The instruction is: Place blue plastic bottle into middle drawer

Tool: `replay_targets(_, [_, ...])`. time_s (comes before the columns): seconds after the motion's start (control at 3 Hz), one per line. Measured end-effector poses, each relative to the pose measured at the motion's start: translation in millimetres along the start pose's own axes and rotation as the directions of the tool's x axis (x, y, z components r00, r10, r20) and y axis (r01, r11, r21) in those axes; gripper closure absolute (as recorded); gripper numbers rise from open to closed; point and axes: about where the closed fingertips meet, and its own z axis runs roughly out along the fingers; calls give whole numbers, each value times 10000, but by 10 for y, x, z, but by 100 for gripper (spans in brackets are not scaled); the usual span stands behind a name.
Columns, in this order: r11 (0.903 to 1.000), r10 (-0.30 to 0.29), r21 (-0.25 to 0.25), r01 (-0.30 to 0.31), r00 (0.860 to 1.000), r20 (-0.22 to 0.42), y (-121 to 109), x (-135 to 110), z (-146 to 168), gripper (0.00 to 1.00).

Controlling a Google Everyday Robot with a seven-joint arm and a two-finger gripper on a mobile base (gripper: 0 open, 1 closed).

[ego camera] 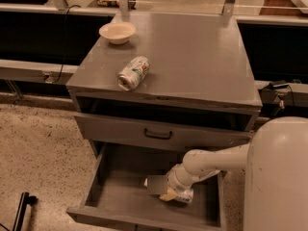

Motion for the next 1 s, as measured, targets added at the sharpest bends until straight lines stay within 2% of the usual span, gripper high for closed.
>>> replay_targets(0.33, [10000,-3,-22,3,10000,0,8,-1,9,0])
replay_targets(0.67, [10000,-3,-22,3,10000,0,9,-1,9,0])
replay_targets(1.0, [9997,-153,195,143,9987,487,73,-39,-139,0])
